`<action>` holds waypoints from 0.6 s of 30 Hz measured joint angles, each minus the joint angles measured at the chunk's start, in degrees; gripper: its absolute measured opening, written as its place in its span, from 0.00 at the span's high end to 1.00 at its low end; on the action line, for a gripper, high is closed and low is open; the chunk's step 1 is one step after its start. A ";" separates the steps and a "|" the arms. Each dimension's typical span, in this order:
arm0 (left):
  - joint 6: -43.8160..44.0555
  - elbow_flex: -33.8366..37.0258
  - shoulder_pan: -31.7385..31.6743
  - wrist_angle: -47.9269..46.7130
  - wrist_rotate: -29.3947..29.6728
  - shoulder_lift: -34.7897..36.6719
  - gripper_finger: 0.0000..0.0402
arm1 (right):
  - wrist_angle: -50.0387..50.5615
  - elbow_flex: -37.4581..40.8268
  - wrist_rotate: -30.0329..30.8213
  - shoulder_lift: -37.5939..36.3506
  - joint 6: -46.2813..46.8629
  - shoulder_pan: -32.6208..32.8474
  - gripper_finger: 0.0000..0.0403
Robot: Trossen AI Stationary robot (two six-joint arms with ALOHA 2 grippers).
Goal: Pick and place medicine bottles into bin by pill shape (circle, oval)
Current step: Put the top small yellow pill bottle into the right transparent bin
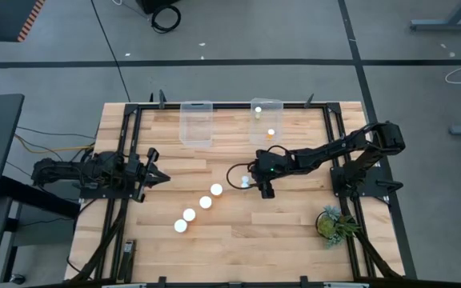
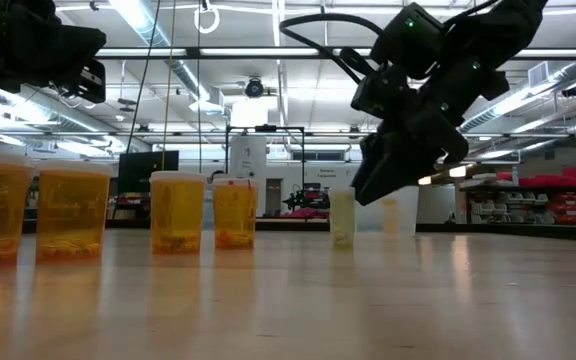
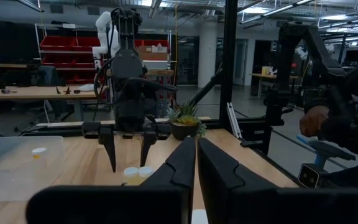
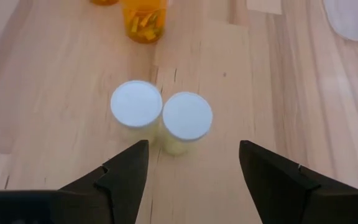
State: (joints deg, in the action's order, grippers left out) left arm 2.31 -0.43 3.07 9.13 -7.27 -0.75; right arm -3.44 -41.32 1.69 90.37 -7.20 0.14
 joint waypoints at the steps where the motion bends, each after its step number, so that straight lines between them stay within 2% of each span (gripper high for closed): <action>1: 0.00 0.00 0.02 0.02 0.00 0.02 0.94 | -0.07 0.00 0.00 0.00 0.02 0.00 0.36; 10: 0.00 0.00 0.00 0.00 0.00 0.02 0.91 | -1.27 0.00 0.00 0.74 0.30 -0.52 0.36; 18: 0.00 0.01 0.00 0.05 0.00 0.00 0.93 | -3.47 0.06 0.00 4.24 0.19 -1.00 0.36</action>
State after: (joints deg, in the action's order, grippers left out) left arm 2.31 -0.42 3.07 9.17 -7.27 -0.75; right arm -6.91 -41.26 1.69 94.60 -7.02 -0.86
